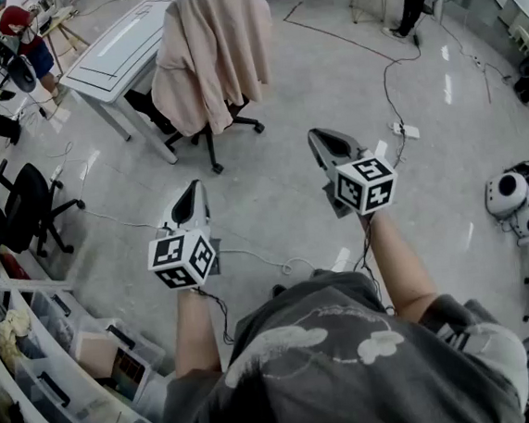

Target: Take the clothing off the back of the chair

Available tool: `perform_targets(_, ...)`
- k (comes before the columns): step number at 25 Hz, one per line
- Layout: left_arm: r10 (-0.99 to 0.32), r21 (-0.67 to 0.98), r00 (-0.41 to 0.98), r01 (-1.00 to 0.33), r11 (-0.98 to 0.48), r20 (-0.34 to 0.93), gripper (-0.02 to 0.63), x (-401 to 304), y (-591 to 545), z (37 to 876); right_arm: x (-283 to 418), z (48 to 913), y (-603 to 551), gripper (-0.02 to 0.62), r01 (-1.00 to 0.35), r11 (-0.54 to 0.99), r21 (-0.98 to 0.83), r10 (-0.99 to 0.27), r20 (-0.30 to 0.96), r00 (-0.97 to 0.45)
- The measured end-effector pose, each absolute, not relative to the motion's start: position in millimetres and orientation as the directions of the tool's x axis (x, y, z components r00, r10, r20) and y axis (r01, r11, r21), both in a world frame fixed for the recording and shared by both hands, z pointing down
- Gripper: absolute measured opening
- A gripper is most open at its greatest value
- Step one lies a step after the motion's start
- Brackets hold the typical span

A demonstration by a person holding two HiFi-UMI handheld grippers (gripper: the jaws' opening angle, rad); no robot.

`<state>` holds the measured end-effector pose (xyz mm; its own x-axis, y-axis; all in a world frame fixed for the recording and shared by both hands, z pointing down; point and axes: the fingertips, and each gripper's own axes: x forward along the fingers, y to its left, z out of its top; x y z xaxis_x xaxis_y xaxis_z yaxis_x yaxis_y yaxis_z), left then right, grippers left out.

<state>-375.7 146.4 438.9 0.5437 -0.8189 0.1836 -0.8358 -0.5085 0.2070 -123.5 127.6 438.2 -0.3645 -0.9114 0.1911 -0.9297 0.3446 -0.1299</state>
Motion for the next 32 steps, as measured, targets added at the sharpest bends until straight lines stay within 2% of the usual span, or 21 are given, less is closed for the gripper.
perform_targets(4,-0.817,0.209,0.547,-0.834,-0.511,0.185,-0.001,-375.1,147.5,438.9,-135.3,439.4,129.4,-0.011,-0.928,0.361,-0.092,-0.907,0.196,-0.373)
perform_targets(16,-0.826,0.237,0.534,-0.839,-0.49,0.183,0.0,-393.9,152.1,444.5,-147.2,447.2,139.6,-0.011,-0.909,0.378,-0.172,-0.898,0.171,-0.406)
perform_targets(25,-0.831,0.253,0.508,-0.855,-0.453,0.228,0.0,-382.7,128.8,464.8,-116.8,462.8,111.2,-0.009,-0.909,0.357,-0.216,-0.905,0.158,-0.394)
perform_targets(32,-0.854,0.223,0.467,-0.879,-0.421,0.229,0.0,-335.1,55.5,461.0,-64.2,474.0,31.9,-0.009,-0.891,0.394,-0.226,-0.885,0.168,-0.435)
